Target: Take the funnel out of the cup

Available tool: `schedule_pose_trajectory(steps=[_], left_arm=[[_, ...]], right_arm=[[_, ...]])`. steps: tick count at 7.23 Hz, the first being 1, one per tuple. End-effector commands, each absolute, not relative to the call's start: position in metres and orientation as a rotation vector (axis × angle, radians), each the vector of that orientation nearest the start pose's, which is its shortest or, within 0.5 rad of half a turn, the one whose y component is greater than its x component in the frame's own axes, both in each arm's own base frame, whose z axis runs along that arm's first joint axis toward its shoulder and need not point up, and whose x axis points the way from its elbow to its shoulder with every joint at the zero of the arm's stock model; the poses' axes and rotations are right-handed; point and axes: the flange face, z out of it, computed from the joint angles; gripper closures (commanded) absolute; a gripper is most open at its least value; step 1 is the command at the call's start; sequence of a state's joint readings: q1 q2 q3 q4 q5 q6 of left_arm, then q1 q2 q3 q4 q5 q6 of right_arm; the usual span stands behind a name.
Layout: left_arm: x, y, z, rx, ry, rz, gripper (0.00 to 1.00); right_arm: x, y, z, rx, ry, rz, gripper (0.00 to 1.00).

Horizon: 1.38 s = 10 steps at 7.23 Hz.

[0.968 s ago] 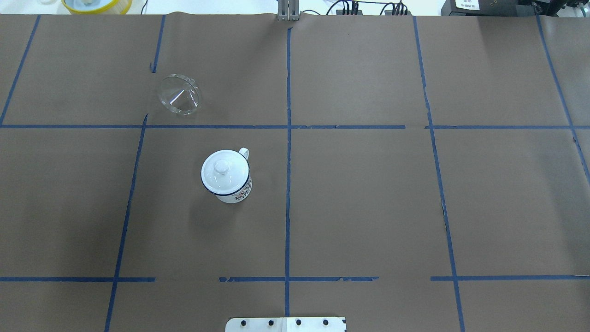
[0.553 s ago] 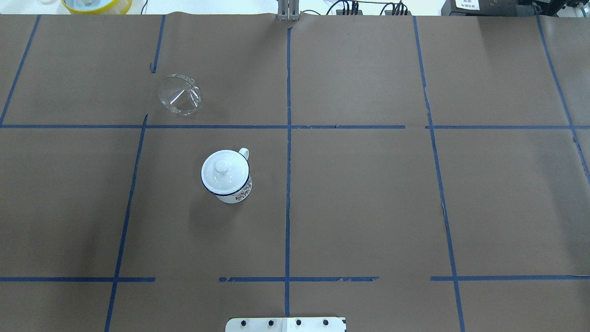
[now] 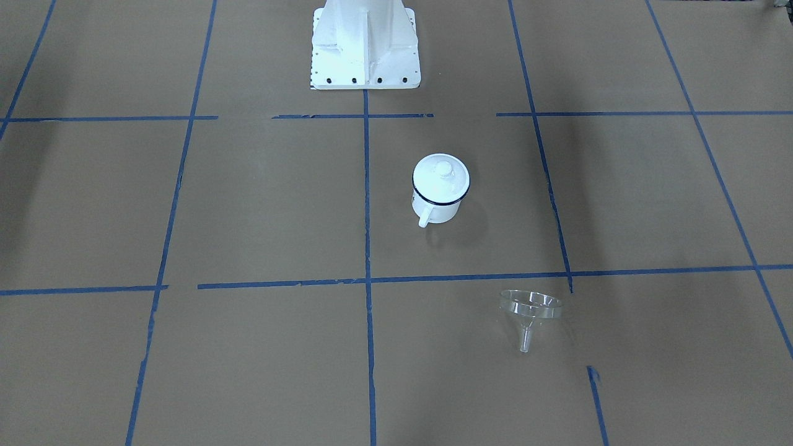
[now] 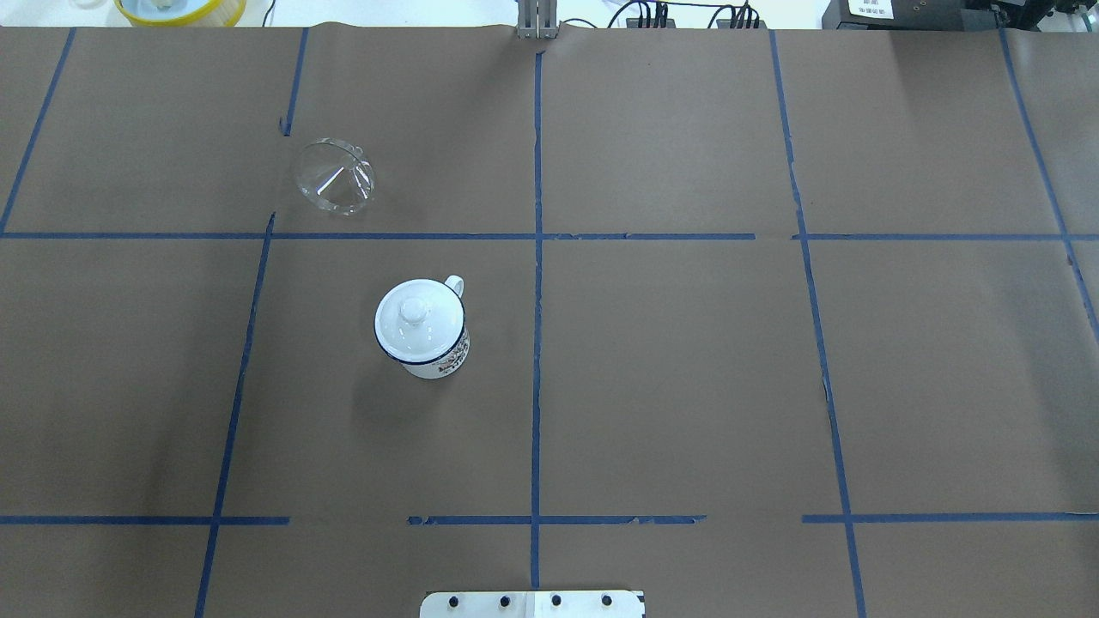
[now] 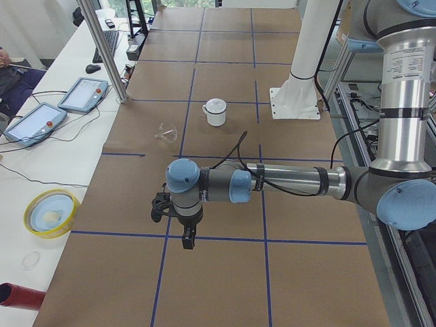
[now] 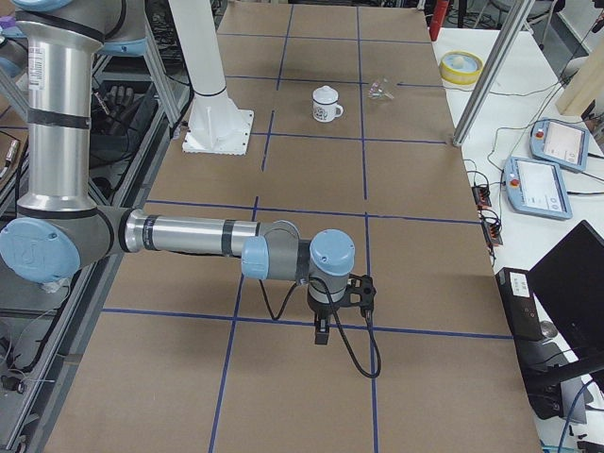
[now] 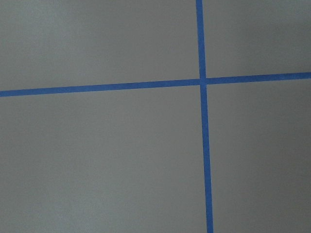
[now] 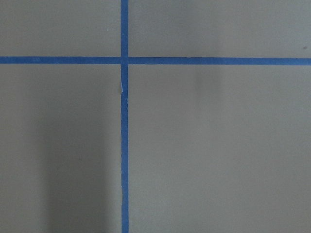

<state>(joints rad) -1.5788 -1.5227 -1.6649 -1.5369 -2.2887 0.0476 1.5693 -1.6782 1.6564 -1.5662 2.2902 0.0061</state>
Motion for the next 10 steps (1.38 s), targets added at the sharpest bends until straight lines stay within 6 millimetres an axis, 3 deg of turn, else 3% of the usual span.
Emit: schedule_pose_trajectory(steps=[1,10], left_arm=[[-0.0721,-0.4708,0.6429,0.031,0.717,0.041,0.00],[-0.0731,-0.4695,0.6404,0.033,0.714,0.039,0.00]], right_arm=[[0.0670,-0.4451,0.6701,-0.019,-0.719,0.010,0.00],[0.0670,-0.4451,0.6701,-0.019,-0.719,0.010,0.00]])
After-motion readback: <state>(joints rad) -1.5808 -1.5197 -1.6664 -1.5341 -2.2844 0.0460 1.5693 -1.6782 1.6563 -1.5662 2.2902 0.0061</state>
